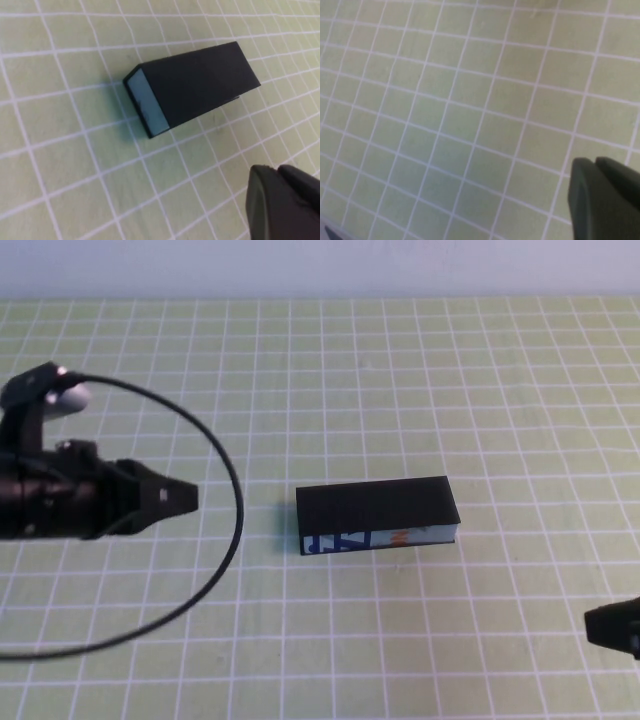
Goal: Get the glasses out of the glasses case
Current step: Pick up the glasses from the glasses case
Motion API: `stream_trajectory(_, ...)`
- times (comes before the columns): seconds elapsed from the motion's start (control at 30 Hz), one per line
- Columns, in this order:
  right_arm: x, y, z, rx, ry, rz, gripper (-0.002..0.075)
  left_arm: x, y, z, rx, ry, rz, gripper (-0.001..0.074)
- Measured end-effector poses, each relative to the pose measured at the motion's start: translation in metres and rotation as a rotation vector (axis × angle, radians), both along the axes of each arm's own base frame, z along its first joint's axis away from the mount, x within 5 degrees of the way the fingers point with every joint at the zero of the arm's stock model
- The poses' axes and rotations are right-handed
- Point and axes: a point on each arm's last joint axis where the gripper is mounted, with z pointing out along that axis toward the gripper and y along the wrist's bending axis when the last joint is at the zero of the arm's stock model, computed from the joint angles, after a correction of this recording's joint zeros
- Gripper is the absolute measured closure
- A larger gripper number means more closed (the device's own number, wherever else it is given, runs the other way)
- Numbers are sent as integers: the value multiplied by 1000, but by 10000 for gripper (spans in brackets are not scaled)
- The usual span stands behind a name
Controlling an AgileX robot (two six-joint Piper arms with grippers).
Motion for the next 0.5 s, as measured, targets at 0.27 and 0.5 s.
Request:
stream_trajectory(0.27, 32, 48, 14, -200, -7, 229, 743, 94, -20, -10, -35, 55, -144, 739)
stream_trajectory(0.5, 60, 97, 15, -321, -203, 444, 743, 128, -68, -21, 38, 38, -287, 739)
